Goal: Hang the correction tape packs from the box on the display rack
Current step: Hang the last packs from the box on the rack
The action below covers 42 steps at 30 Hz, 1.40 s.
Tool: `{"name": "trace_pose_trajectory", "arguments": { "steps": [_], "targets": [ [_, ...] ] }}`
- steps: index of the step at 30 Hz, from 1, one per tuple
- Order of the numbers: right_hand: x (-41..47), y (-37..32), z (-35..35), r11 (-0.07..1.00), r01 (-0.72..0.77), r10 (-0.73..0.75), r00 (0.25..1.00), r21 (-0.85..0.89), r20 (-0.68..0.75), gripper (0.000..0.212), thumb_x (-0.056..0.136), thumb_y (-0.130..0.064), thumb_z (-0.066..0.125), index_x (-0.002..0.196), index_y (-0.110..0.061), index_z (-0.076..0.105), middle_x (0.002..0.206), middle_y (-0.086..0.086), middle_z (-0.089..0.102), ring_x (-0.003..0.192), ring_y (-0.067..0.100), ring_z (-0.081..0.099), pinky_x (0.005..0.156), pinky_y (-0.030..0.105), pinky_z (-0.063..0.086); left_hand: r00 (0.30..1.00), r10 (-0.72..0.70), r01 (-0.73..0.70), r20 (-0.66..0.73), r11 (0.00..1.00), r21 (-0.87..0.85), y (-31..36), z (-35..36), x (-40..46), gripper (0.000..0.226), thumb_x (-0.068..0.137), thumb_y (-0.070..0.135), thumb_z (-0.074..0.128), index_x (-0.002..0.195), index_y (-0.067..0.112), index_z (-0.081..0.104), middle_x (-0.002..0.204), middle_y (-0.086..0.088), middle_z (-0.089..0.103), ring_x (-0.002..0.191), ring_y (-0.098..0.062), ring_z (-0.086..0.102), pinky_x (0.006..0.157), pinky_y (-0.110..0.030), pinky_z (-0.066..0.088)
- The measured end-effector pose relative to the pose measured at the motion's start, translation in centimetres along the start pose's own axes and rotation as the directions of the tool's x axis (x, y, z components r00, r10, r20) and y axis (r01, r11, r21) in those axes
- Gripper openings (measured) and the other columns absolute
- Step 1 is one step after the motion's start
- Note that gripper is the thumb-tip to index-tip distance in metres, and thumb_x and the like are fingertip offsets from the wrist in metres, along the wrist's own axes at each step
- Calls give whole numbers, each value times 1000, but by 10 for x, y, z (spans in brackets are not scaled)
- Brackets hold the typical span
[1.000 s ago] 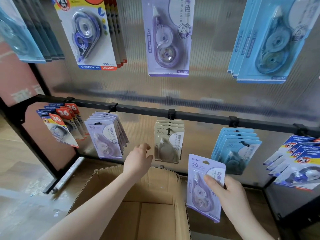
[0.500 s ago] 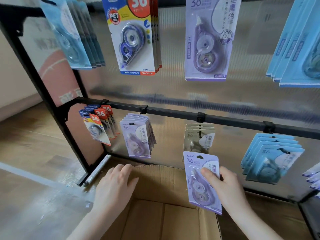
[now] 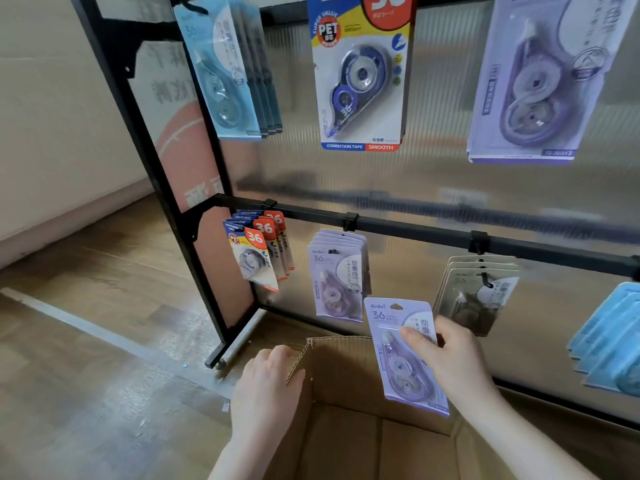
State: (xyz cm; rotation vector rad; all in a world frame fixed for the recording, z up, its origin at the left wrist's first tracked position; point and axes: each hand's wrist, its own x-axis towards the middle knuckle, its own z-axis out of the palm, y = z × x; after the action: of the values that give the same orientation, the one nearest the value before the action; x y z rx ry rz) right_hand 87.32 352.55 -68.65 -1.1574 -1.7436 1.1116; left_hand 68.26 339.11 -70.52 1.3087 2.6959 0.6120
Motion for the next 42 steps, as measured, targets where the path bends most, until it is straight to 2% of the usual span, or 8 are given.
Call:
{"name": "trace_pose_trajectory", "arguments": {
  "steps": [4, 8, 12, 20, 24, 32, 37, 42],
  "targets": [
    [7, -11, 17, 999, 45, -44, 999, -12, 23, 24, 83, -19, 69, 78, 4, 64, 69, 12, 66, 61, 17, 51, 58, 33, 38, 1000, -22, 21, 12, 1000, 14, -11, 4, 7, 37, 95, 46, 46, 130, 35, 44, 131, 13, 47, 124, -10, 42, 95, -24, 38],
    [18, -26, 33, 999, 44, -44, 999, -28, 3, 34, 85, -24, 67, 62, -3, 53, 47, -8, 52, 45, 3, 40, 51, 28, 29, 999, -51, 50, 19, 999, 19, -21, 6, 13, 39, 95, 46, 47, 131, 34, 43, 132, 12, 48, 124, -11, 43, 96, -25, 38],
    [30, -44, 49, 995, 82, -82, 997, -56, 9, 40, 88, -25, 64, 54, -19, 43, 43, -16, 51, 45, -5, 48, 42, 12, 30, 997, -75, 75, 24, 997, -4, -31, 8, 17, 37, 93, 47, 50, 127, 35, 47, 128, 13, 50, 122, -11, 45, 92, -26, 41],
    [53, -54, 81, 991, 126, -126, 992, -51, 9, 13, 89, -27, 63, 87, -14, 62, 81, -8, 66, 73, 7, 63, 51, 18, 43, 997, -78, 79, 21, 996, -30, -42, 11, 23, 35, 93, 44, 50, 126, 35, 47, 126, 14, 49, 122, -9, 44, 92, -23, 38],
    [61, -62, 86, 992, 125, -125, 992, -19, -15, 21, 90, -26, 61, 77, -10, 59, 68, -7, 60, 60, 3, 53, 43, 10, 33, 997, -70, 71, 22, 997, -37, -46, 16, 27, 31, 92, 42, 51, 121, 32, 50, 122, 12, 52, 118, -10, 47, 86, -25, 42],
    [71, -71, 94, 987, 148, -152, 986, -55, -69, 38, 89, -21, 63, 57, -18, 41, 52, -11, 43, 47, 3, 41, 43, 14, 27, 998, -53, 56, 35, 995, -78, -46, 23, 31, 34, 93, 40, 50, 126, 31, 49, 123, 13, 51, 119, -9, 46, 87, -24, 41],
    [67, -67, 97, 980, 189, -194, 977, -62, -90, 6, 89, -18, 63, 85, -19, 59, 67, -13, 53, 58, 1, 46, 48, 10, 35, 998, -47, 50, 31, 993, -104, -43, 24, 31, 33, 92, 40, 51, 124, 31, 51, 122, 13, 52, 119, -9, 47, 87, -24, 41],
    [67, -68, 96, 970, 233, -240, 960, -62, -146, 9, 89, -13, 62, 91, -21, 59, 79, -16, 57, 67, -2, 49, 54, 6, 36, 999, -36, 39, 25, 992, -116, -41, 26, 32, 32, 92, 39, 50, 122, 31, 51, 120, 14, 52, 118, -9, 47, 88, -23, 41]
  ]
}}
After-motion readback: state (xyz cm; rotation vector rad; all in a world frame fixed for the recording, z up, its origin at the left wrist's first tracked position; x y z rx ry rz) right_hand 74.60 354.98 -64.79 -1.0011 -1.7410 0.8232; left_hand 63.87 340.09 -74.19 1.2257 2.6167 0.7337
